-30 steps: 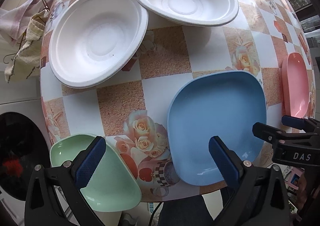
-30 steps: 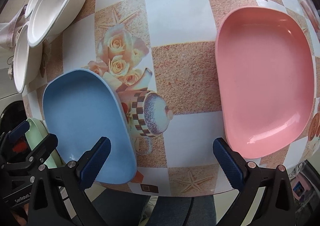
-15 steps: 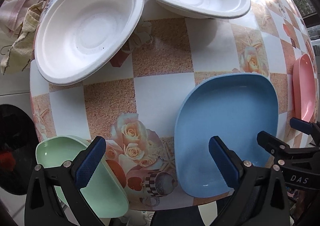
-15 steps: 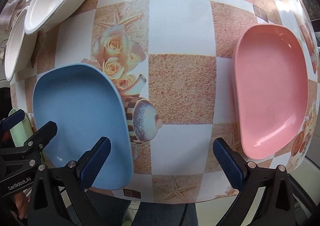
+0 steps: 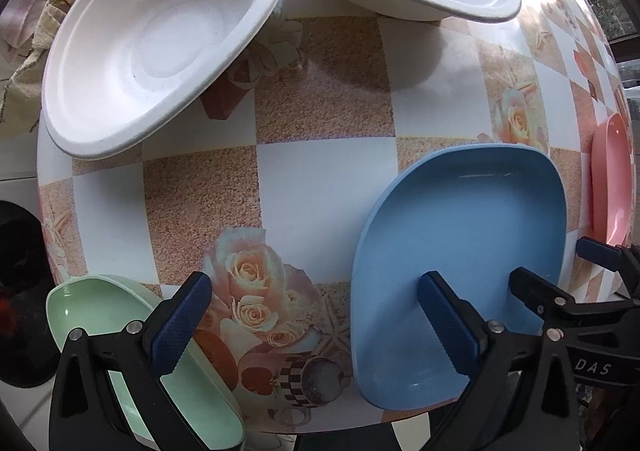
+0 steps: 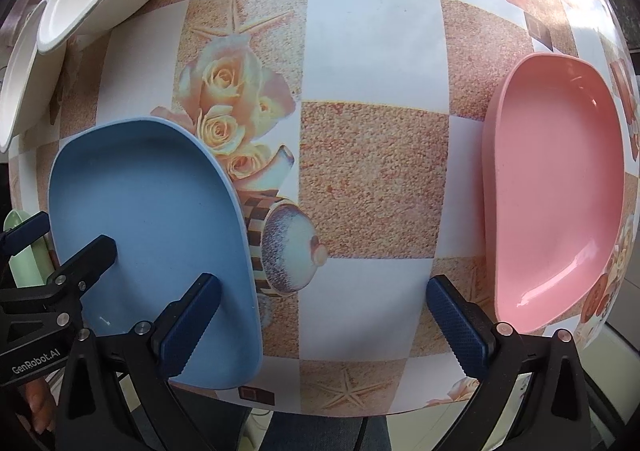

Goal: Organize plates and bowls
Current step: 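Move the right tool toward the light blue plate and open its fingers, then grasp the light blue plate rim with the right tool and lift it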

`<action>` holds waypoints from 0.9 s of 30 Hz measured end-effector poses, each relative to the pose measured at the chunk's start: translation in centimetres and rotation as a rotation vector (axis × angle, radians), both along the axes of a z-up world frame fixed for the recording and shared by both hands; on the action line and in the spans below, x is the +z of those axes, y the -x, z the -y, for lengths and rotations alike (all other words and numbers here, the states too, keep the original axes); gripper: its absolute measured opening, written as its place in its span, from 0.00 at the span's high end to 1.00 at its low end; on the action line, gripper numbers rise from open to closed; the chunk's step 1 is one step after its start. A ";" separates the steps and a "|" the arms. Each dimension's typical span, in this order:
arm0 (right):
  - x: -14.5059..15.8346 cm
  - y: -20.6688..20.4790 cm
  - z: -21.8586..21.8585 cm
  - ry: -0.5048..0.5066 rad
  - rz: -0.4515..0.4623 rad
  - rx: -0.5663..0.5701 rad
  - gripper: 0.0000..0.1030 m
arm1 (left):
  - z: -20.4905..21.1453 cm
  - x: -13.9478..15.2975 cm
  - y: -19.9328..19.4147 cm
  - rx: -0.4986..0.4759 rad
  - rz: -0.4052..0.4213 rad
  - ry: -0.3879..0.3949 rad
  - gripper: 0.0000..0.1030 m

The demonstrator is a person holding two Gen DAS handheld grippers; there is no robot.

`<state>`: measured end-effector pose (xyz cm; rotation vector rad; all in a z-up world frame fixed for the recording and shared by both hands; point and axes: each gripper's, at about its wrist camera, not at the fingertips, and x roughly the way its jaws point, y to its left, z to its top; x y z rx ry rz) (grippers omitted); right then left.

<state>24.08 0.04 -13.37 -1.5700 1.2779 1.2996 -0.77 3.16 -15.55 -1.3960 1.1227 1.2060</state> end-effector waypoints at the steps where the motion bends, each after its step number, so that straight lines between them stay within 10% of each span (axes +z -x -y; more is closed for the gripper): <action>1: -0.1 -0.3 0.2 0.000 -0.002 -0.001 0.00 | -0.2 -0.3 0.4 -0.002 -0.005 -0.006 0.00; 16: 0.7 -1.1 1.1 -0.013 0.001 0.006 0.05 | -0.9 -0.3 0.1 0.025 0.048 0.004 0.02; 22: 2.6 0.2 2.6 -0.048 -0.048 0.110 0.53 | -0.6 1.0 -2.6 -0.091 0.057 0.005 0.22; 24: 2.7 0.1 3.1 -0.020 -0.106 0.078 0.82 | -0.5 1.3 -3.6 -0.135 0.061 0.005 0.29; 27: 2.6 -0.2 3.8 0.019 -0.139 0.042 0.88 | -0.1 2.0 -4.8 -0.194 0.054 -0.004 0.38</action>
